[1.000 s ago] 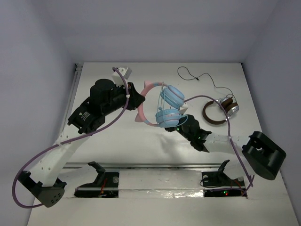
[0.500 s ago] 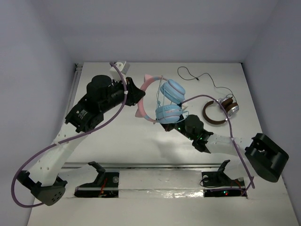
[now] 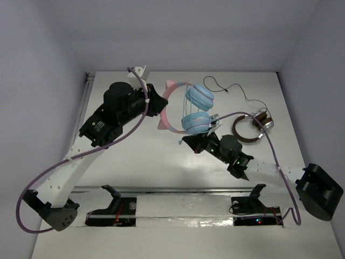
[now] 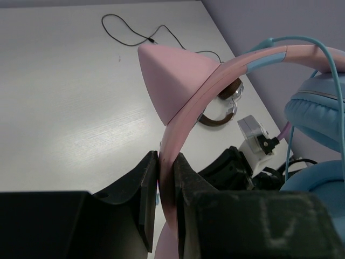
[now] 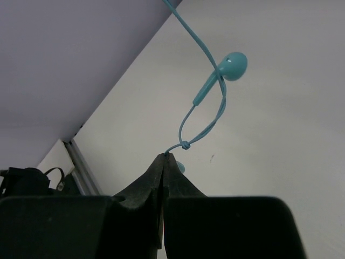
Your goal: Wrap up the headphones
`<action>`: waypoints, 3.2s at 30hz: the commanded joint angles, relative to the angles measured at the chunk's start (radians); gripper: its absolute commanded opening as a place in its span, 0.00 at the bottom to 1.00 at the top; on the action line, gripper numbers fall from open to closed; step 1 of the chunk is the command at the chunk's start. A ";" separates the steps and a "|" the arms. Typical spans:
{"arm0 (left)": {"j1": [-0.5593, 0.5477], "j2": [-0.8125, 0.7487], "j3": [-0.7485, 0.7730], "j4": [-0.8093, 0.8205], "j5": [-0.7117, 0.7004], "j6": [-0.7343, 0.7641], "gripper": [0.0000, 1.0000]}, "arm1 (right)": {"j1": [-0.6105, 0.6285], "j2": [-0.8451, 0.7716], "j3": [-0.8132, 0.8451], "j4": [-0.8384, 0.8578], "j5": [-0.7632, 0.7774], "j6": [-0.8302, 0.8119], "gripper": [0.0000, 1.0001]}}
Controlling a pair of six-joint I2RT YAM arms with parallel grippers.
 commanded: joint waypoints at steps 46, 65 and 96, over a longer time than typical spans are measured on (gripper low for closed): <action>-0.077 0.122 -0.325 0.364 -0.512 -0.133 0.00 | 0.036 -0.274 0.187 -0.167 -0.171 0.156 0.00; -0.191 0.142 -0.436 0.368 -0.503 -0.185 0.00 | 0.036 -0.011 0.216 -0.186 0.282 0.194 0.00; -0.218 0.085 -0.611 0.418 -0.343 -0.206 0.00 | 0.036 -0.424 0.281 -0.639 0.363 0.013 0.00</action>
